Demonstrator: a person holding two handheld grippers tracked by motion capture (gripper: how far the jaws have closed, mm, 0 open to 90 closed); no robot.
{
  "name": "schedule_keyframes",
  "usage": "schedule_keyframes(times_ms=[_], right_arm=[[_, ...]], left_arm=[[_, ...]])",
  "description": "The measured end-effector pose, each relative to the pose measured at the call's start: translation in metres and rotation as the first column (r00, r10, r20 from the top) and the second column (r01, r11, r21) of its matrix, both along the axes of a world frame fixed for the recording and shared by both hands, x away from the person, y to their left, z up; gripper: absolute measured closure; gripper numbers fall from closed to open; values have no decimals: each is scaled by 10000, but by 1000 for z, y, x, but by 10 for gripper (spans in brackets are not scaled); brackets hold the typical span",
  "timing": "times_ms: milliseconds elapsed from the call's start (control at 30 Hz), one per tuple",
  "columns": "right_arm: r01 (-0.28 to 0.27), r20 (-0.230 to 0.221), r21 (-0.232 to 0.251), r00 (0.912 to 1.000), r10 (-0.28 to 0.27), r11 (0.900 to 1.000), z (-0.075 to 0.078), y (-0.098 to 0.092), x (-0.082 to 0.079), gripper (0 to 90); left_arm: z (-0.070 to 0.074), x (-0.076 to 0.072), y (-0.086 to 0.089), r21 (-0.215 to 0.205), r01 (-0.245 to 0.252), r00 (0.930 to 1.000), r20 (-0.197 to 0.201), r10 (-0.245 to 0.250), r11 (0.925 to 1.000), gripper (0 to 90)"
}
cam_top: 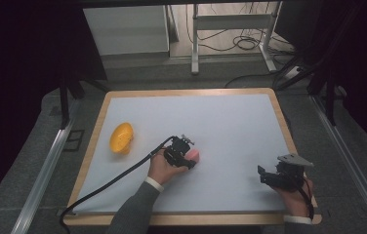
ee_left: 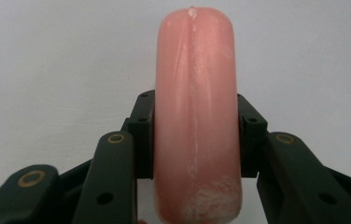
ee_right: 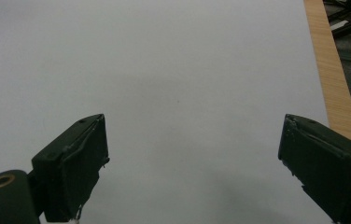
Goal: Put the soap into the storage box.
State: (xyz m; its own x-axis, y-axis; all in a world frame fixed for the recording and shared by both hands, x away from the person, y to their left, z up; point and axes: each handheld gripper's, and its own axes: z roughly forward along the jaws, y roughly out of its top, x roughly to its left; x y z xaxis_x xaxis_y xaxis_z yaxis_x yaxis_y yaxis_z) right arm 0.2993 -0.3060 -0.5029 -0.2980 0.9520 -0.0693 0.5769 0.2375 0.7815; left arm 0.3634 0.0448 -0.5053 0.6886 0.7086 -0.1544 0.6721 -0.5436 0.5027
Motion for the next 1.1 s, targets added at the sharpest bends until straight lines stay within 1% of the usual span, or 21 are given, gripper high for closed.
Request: schedule_keyframes(times_ms=[100, 233, 333, 467, 633, 933, 1100], right_arm=[[39, -17, 53, 10000, -39, 10000, 0, -1, 0, 80], [60, 13, 40, 10000, -60, 10000, 1, -1, -1, 80], [43, 5, 46, 10000, -43, 10000, 1, -1, 0, 80], [38, -23, 57, 10000, -38, 10000, 0, 0, 0, 80], [-40, -9, 53, 10000, 40, 10000, 1, 1, 0, 80], [-27, -24, 14, 10000, 27, 10000, 0, 1, 0, 80], [-92, -53, 67, 9999, 93, 9999, 0, 2, 0, 80]], left_arm=[[2, -1, 3, -251, -46, 10000, 14, 47, 9997, 600], [6, -2, 10, -350, -127, 9998, 119, 131, 9993, 601], [11, -4, 17, -585, -178, 9996, 191, 189, 9981, 601], [17, -6, 22, -735, -211, 9994, 266, 231, 9971, 601], [23, -8, 27, -780, -215, 9987, 446, 250, 9967, 602], [27, -9, 34, -841, -355, 9976, 566, 404, 9958, 602], [29, -10, 38, -901, -404, 9969, 642, 463, 9951, 602]])
